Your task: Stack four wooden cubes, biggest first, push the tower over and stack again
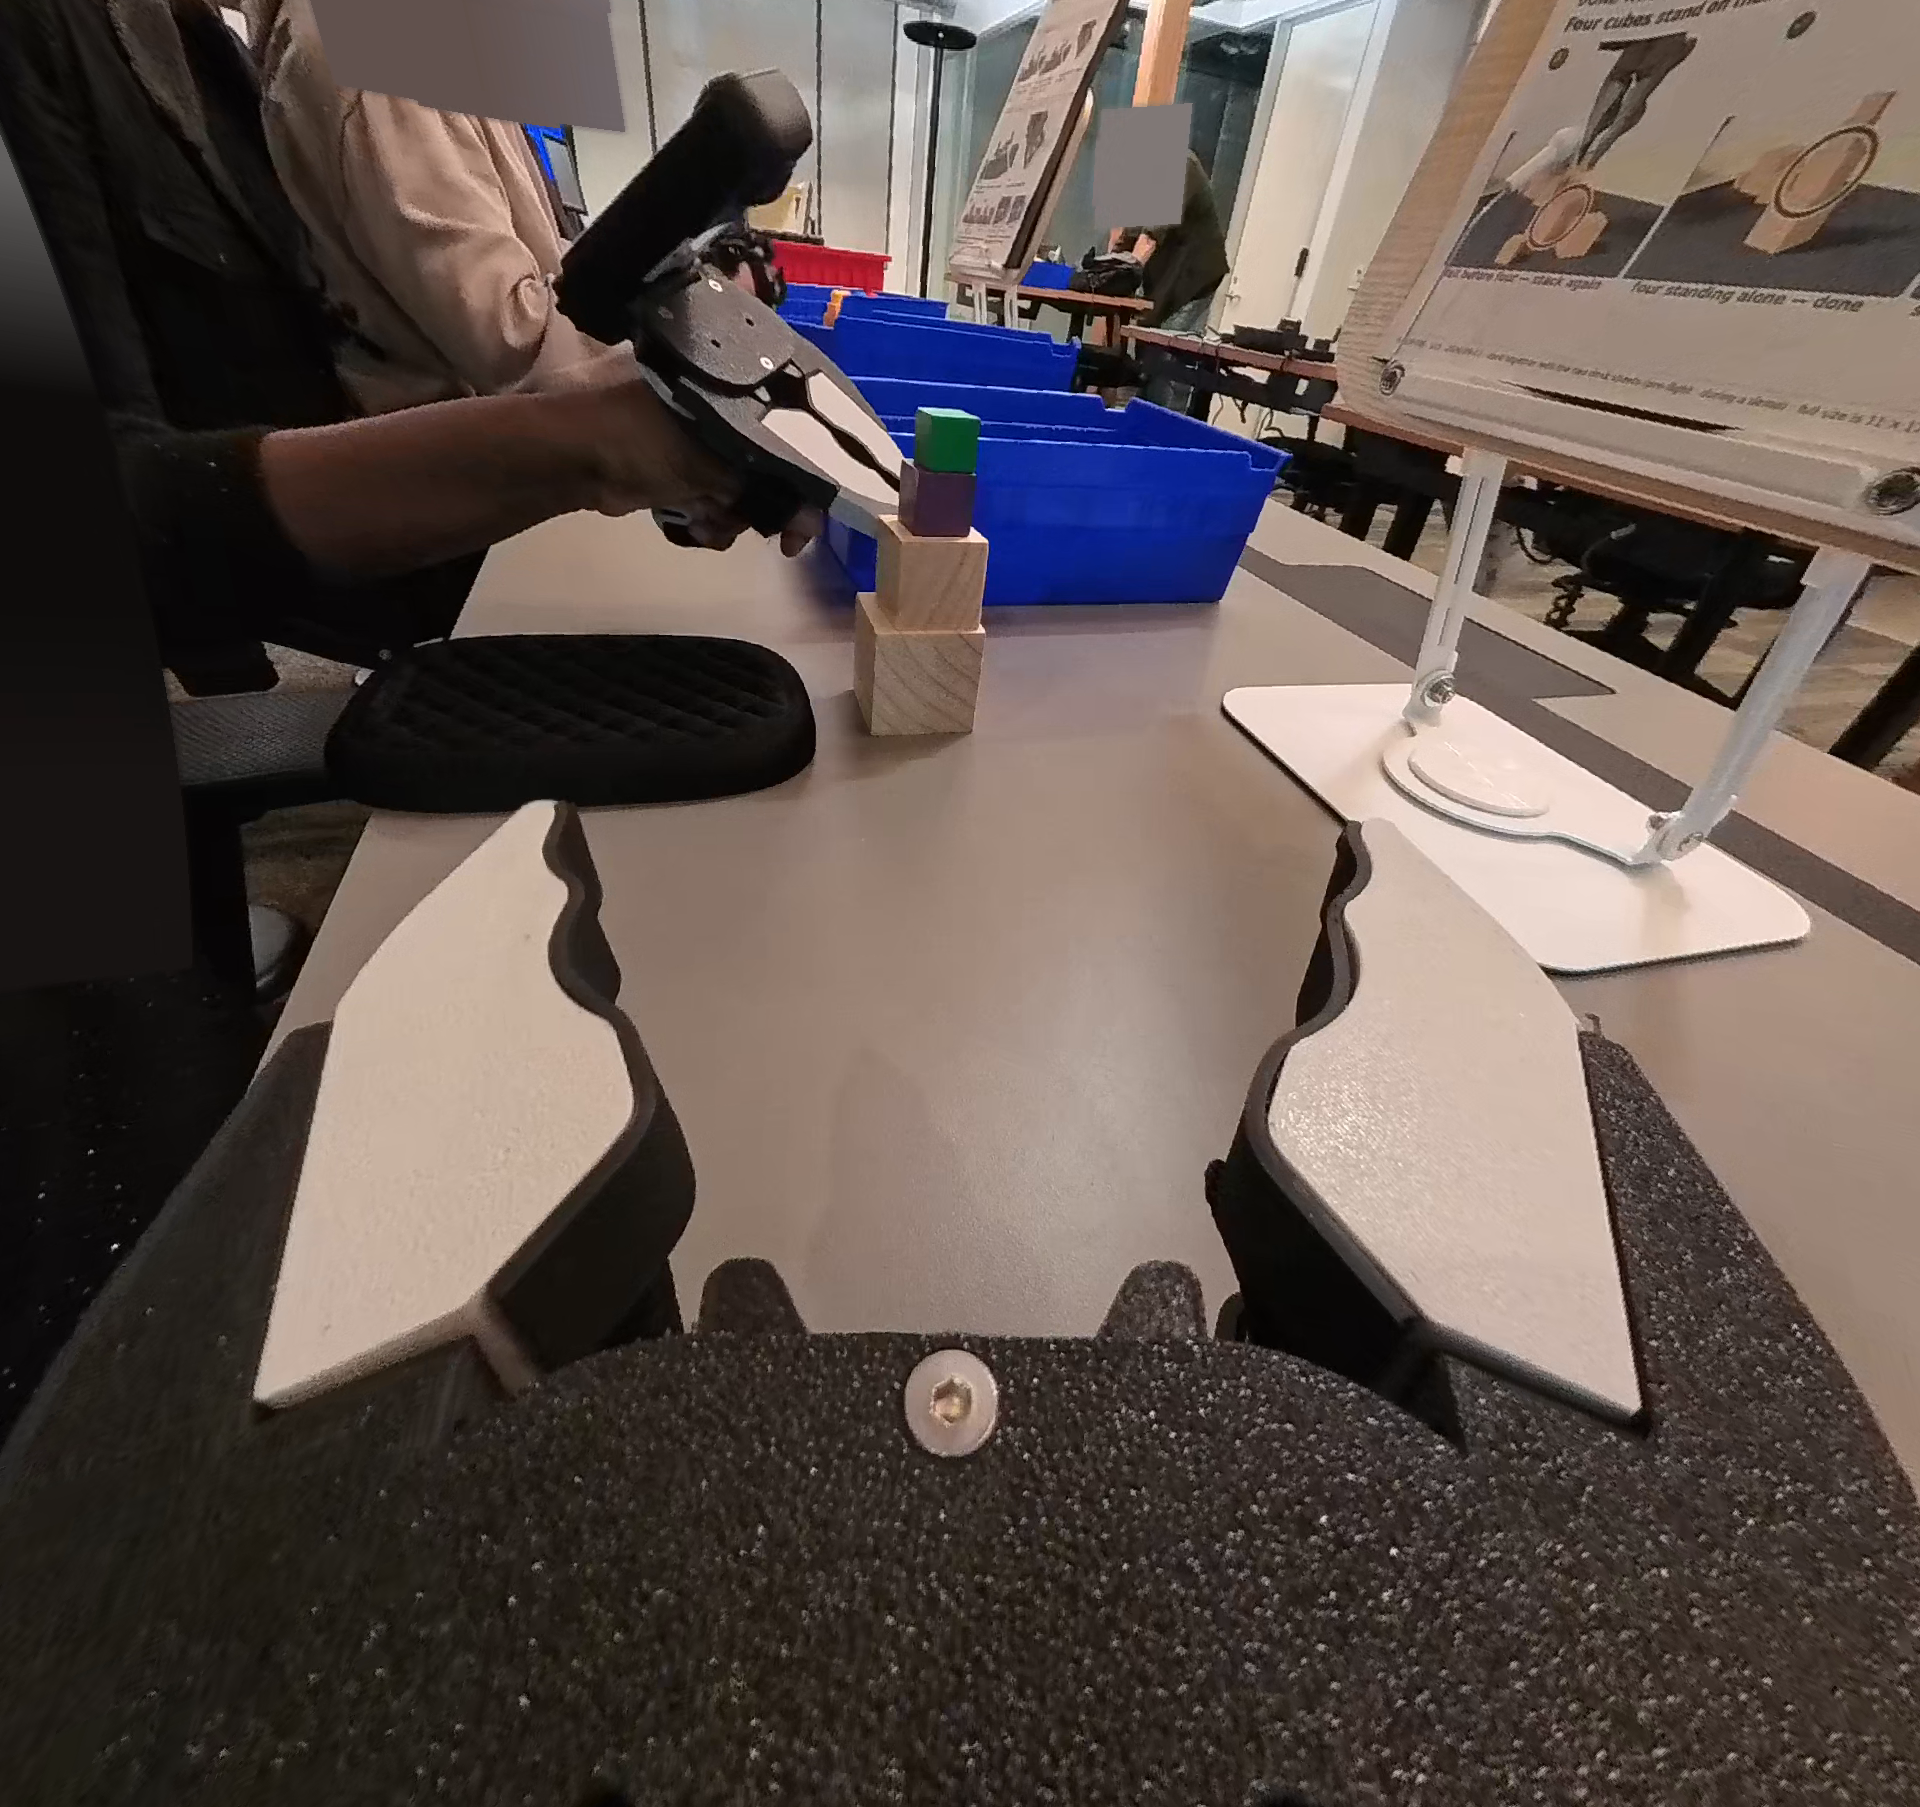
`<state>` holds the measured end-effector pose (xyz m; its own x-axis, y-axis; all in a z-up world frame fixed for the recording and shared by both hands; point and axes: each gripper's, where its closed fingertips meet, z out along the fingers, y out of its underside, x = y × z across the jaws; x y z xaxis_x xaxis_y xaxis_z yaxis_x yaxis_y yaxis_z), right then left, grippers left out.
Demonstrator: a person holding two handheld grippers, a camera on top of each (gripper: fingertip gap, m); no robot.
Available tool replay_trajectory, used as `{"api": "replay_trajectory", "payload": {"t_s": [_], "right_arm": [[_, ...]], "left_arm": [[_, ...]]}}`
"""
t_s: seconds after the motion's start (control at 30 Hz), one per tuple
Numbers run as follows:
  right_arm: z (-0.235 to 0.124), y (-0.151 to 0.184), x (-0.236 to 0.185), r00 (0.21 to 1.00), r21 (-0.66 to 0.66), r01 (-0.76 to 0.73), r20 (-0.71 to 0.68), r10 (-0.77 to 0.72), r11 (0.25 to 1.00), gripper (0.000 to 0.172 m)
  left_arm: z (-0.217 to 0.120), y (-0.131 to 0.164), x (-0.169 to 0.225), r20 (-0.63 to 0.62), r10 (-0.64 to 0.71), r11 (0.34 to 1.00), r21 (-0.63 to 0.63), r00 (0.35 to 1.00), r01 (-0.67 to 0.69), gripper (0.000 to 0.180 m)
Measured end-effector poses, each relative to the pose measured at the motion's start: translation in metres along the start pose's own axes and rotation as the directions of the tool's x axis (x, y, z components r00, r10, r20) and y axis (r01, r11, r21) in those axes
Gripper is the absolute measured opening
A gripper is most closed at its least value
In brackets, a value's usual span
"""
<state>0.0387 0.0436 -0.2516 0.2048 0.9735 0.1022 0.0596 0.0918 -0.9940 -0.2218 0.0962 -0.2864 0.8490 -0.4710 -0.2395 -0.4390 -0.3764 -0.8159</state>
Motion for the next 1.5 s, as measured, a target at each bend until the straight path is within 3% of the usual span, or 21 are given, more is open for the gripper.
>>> {"api": "replay_trajectory", "payload": {"t_s": [1.5], "right_arm": [[-0.001, -0.001, 0.001, 1.0, 0.011, -0.005, -0.009, 0.005, 1.0, 0.124]], "left_arm": [[0.005, -0.017, 0.019, -0.036, 0.065, 0.998, 0.03, 0.997, -0.064, 0.0]]}}
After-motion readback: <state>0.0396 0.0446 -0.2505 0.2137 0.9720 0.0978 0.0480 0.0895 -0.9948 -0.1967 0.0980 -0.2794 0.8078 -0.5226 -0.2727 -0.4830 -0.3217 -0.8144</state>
